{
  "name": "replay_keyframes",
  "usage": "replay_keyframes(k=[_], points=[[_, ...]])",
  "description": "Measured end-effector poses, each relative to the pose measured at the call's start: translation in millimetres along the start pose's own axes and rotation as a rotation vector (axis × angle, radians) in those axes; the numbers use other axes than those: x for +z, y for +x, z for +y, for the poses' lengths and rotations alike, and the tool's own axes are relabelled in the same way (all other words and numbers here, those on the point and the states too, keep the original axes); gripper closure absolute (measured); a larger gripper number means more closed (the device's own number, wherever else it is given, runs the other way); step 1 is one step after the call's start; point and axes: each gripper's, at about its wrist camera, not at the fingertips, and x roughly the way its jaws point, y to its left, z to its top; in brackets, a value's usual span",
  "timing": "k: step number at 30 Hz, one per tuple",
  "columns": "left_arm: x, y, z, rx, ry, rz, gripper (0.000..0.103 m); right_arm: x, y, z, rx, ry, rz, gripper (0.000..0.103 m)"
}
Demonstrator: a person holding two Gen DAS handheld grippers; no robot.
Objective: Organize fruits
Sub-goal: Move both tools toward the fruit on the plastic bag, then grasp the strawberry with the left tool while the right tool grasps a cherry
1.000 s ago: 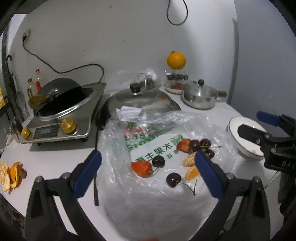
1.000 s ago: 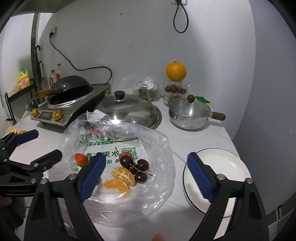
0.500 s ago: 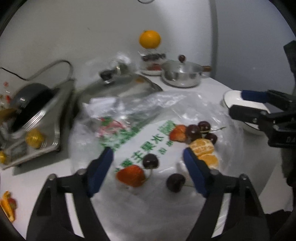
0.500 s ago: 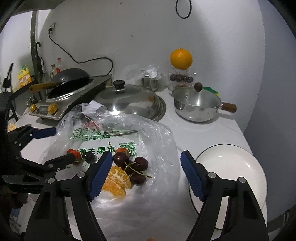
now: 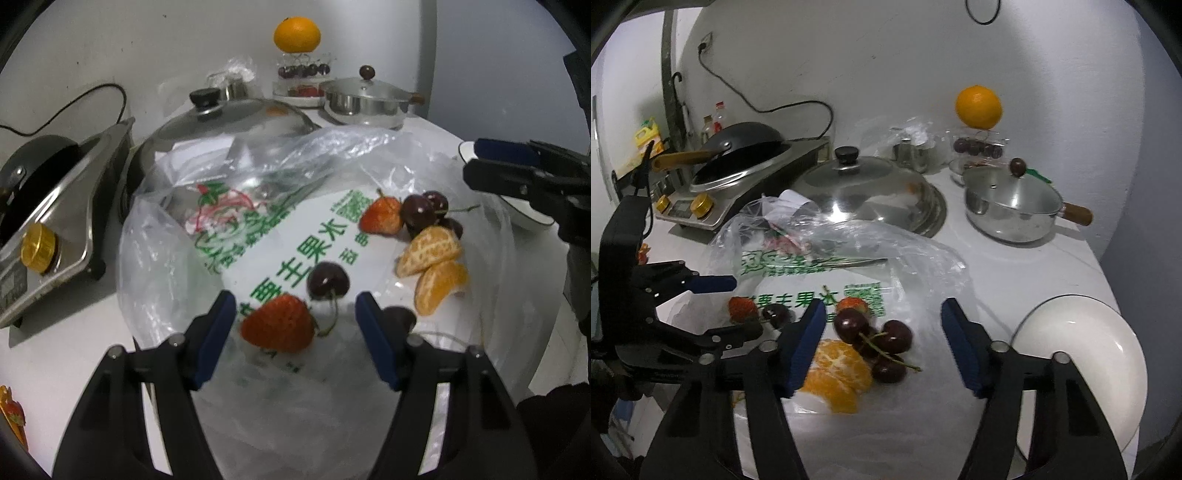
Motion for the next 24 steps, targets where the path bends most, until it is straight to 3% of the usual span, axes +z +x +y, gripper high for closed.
replay_keyframes(k=[7, 14, 21, 24], points=[[-10, -1, 10, -0.013, 0.008, 0.018, 0.034, 3, 3, 29, 0.085, -0.064, 0.007, 0.045], [-12, 5, 13, 0.003, 0.033, 0.034, 0.035, -4, 17, 60, 0.178, -0.127, 0.068, 0.055], [-13, 9, 16, 0.005, 0.023, 0.039, 0.046, -18, 33, 78, 0.212, -0.151, 0.151, 0.056], [-13, 10, 18, -0.003, 0.011, 0.046, 0.049, -24, 40, 81, 0.221, -0.149, 0.182, 0.062]])
